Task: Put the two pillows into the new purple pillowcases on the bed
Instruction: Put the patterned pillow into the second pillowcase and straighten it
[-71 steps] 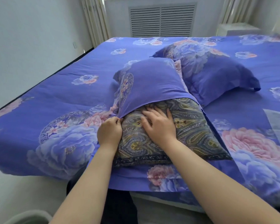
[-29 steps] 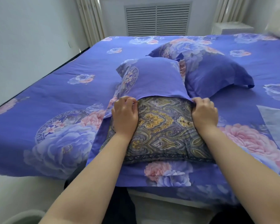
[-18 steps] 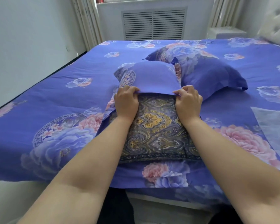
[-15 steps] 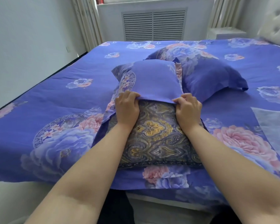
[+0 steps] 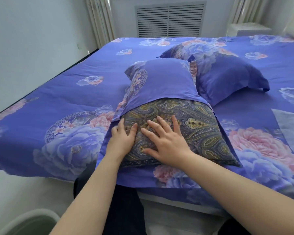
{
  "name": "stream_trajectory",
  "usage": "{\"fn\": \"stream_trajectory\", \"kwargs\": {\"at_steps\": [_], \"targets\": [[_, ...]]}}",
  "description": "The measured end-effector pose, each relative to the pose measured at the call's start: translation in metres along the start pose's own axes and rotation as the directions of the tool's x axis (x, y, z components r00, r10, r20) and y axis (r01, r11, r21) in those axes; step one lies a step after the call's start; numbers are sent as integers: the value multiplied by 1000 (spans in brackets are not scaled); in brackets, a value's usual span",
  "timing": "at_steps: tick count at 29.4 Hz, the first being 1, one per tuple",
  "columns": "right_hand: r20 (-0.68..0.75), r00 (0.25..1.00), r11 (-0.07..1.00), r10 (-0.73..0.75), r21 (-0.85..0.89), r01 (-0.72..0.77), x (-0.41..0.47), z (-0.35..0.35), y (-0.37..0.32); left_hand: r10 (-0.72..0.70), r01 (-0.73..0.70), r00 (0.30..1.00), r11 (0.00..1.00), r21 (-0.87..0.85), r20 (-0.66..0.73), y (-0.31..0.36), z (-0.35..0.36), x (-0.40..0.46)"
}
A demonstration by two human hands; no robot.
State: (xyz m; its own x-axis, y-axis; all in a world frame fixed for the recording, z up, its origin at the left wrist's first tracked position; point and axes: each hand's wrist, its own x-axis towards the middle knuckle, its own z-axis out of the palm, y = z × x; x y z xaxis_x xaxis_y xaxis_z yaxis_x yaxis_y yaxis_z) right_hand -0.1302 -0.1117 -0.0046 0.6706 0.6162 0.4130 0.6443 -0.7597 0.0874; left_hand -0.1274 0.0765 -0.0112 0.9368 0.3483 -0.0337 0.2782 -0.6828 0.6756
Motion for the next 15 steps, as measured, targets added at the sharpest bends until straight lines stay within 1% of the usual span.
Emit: {"fn": "stream_trajectory", "kwargs": {"at_steps": [2,3,4,5,6,7,8,9,12,14,15], "targets": [[51,998,997,21,-76,-17,0,2,-8,-126,130,989,990,-55,76,-13,-4,-4],[56,998,995,27,-101,-21,0,2,-12,-184,197,976,974,-115,117,-16,-8,-8],[54,998,994,23,-111,-17,0,3,-17,-229,264,958,937,-229,171,-19,-10,-10],[48,999,994,14,-111,-8,-2,4,-21,-238,325,937,861,-390,255,-22,-12,-11],[38,999,994,4,-111,1,-5,6,-25,-216,380,913,759,-529,347,-22,-15,-13],[25,1000,993,-2,-118,5,-8,9,-30,-179,404,900,683,-608,397,-18,-19,-17],[6,1000,992,1,-128,-1,-12,13,-34,-136,392,902,656,-646,409,-12,-23,-18],[-16,1000,990,18,-138,-20,-14,16,-37,-101,347,920,660,-666,379,-5,-25,-19],[-121,984,980,132,-133,-148,-8,14,-40,6,130,981,723,-679,194,26,-28,-22],[-221,953,968,209,-92,-234,5,6,-22,88,19,988,734,-679,124,48,-29,-24],[-264,937,966,227,-65,-252,13,3,-8,106,-18,991,730,-683,87,58,-31,-25]]}}
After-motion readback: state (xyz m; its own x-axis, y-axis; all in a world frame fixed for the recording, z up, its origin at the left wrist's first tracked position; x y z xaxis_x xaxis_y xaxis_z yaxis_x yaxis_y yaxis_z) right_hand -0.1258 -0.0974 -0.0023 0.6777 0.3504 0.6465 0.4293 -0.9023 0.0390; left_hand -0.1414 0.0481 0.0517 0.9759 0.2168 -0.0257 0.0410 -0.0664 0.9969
